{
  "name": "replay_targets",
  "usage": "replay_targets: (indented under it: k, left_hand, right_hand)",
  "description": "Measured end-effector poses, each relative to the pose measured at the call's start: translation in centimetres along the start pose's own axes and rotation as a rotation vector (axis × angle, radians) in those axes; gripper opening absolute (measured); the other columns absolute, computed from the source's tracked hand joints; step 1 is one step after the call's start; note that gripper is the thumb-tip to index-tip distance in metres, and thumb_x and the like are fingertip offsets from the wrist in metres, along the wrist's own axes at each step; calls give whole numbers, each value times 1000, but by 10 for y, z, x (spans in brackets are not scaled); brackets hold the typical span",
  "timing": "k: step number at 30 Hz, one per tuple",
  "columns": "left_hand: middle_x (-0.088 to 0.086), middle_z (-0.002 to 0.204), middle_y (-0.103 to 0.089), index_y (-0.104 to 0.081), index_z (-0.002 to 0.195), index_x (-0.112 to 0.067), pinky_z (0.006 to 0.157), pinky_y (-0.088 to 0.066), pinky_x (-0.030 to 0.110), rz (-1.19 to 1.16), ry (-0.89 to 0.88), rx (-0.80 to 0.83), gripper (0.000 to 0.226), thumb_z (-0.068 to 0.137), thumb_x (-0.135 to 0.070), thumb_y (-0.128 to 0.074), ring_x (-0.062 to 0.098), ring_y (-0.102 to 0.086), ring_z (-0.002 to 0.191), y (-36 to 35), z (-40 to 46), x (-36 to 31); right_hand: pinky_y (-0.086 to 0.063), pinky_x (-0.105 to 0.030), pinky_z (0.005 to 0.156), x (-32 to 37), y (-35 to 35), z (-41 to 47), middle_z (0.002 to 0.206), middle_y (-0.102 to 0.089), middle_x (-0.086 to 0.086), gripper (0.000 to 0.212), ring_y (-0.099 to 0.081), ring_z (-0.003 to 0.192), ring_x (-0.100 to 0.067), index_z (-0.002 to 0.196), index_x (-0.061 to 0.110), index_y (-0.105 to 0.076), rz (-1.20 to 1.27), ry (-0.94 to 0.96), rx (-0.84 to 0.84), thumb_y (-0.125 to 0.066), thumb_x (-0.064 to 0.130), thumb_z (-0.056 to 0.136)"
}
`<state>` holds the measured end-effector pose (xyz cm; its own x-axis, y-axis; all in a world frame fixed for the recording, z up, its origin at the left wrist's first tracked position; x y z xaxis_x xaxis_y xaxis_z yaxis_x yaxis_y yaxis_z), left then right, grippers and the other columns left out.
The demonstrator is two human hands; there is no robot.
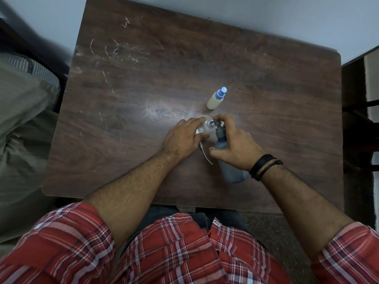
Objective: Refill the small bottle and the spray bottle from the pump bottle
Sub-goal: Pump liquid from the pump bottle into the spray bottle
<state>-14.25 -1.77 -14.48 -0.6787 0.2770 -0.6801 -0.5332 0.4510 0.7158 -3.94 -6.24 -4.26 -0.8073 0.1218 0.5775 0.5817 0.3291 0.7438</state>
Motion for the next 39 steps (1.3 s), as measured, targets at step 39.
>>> replay_targets:
  k: [39]
  left_hand:
    - [-6, 138, -57, -47, 144, -26, 95, -48, 47, 7, -4, -2, 52, 96, -43, -56, 20, -54, 109, -2, 1, 2]
  right_hand:
    - [-33, -6, 58, 0, 2, 3, 80, -50, 18, 66, -51, 67, 2, 131, 21, -37, -8, -20, -19, -74, 29, 76]
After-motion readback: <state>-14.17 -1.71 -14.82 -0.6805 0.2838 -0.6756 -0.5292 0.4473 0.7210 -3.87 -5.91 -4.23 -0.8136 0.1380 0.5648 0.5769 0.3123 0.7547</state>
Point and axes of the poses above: each hand's wrist, its own z-axis towards the middle knuckle, its own y-axis out of the back of the hand, x = y × z, the point moved 10 cm from there along z, towards the middle knuckle
